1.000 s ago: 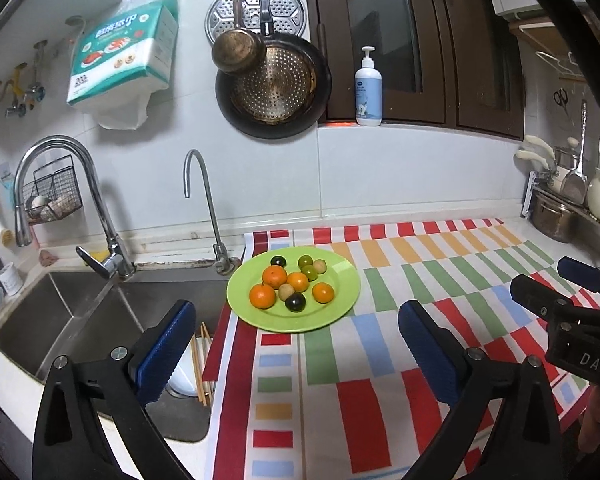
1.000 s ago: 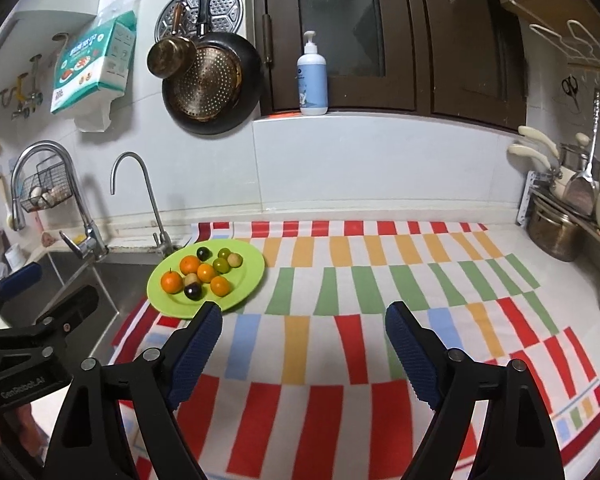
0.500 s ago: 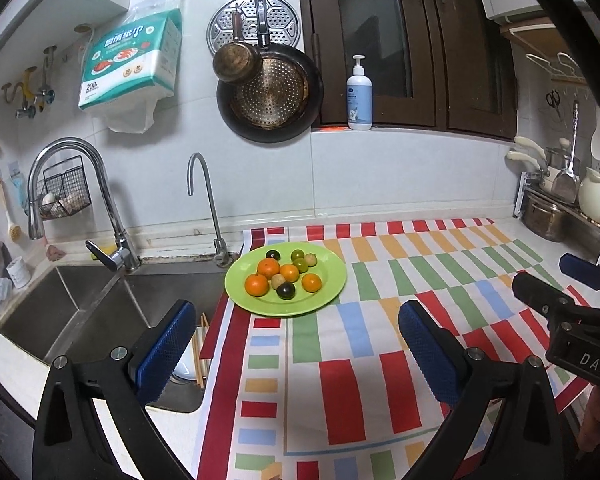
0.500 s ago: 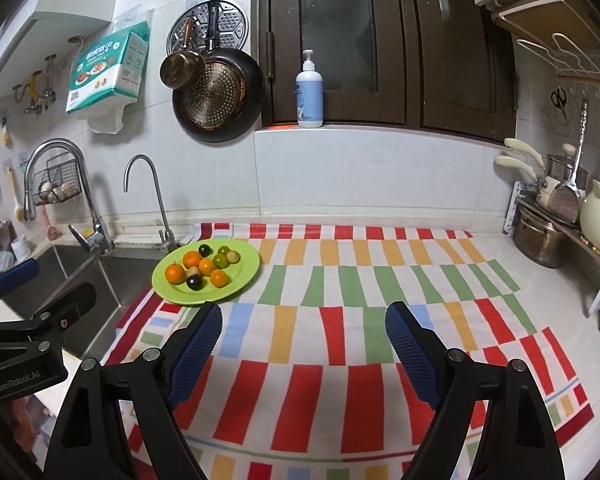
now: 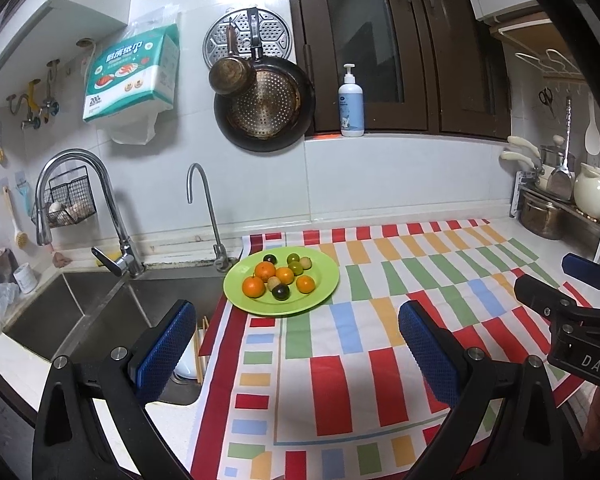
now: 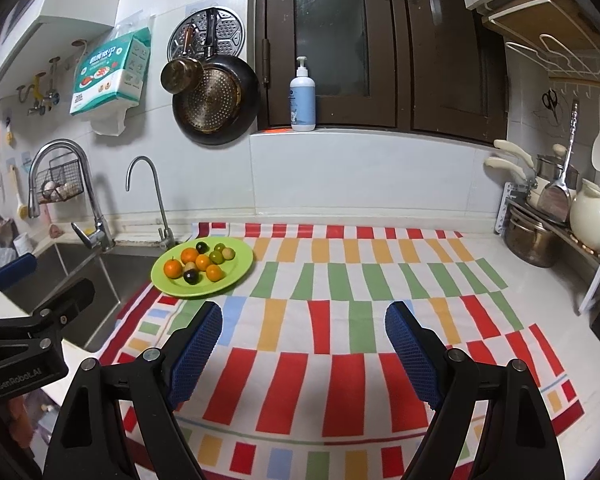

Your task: Organize fruits

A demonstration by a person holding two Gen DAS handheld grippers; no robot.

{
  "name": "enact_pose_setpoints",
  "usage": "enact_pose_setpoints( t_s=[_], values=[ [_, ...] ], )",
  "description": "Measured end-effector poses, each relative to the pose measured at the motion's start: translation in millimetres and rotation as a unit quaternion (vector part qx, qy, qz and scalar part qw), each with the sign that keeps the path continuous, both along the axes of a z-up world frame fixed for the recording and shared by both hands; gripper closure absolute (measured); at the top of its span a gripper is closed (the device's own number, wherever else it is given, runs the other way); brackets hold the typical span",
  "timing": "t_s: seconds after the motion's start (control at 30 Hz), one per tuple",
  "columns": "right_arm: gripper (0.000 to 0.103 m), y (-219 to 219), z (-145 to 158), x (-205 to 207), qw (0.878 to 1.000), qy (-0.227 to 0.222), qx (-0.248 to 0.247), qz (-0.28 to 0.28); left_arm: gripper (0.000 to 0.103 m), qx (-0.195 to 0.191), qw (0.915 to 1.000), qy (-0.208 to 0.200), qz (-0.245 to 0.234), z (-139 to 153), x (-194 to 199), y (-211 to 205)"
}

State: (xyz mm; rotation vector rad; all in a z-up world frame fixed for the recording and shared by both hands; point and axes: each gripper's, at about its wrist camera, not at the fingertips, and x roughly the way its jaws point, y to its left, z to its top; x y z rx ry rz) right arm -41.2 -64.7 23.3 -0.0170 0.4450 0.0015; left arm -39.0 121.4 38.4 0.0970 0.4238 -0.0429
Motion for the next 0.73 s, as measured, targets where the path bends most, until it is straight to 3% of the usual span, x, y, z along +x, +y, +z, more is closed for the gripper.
enact_pose_setpoints(
  t_s=[0.73],
  values=[
    [0.018, -7.8, -3.9, -7.2, 1.0, 0.002, 0.007, -0.001, 0.0, -0.004, 0.9998, 0.012, -0.015, -1.1, 1.2, -9.1]
  ],
)
